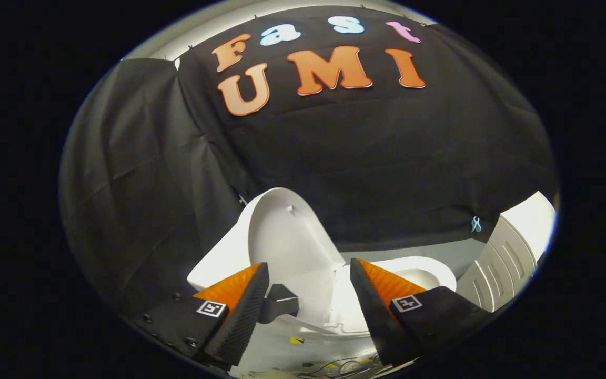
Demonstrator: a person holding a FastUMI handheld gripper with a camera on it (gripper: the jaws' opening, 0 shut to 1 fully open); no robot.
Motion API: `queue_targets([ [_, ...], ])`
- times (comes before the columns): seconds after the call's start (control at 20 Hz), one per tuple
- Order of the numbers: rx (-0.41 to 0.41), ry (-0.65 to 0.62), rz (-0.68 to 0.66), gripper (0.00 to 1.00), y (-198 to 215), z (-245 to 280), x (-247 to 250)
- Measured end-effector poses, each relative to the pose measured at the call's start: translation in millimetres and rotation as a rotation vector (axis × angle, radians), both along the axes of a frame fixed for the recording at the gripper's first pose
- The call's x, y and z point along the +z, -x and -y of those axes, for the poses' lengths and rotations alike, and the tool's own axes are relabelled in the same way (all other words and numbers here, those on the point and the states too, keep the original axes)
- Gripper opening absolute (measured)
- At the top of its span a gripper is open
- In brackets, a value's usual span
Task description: Open the toilet lid.
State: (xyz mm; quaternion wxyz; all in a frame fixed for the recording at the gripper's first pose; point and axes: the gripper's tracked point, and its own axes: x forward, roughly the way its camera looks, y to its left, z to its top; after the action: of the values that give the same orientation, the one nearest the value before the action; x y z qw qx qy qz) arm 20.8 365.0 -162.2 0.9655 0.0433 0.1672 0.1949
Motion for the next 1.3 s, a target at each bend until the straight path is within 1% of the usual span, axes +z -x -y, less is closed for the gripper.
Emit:
queue_targets([
  [0.35,-0.109,-0.032,0.095,0.99,-23,110,57],
  [0.6,-0.17,0.014,0.15,0.99,-28,184,76],
  [0.8,-0.2,0.044,0.177,0.98,-30,233,84],
  [0.95,-0.202,0.01,0.179,0.99,-26,255,82],
  [1.05,-0.194,0.013,0.179,0.98,-22,267,76],
  [1.15,-0.22,0.02,0.159,0.98,-28,285,73],
  [1.2,-0.197,0.0,0.165,0.99,-26,282,76],
  [1.3,-0.197,0.012,0.178,0.98,-24,288,81],
])
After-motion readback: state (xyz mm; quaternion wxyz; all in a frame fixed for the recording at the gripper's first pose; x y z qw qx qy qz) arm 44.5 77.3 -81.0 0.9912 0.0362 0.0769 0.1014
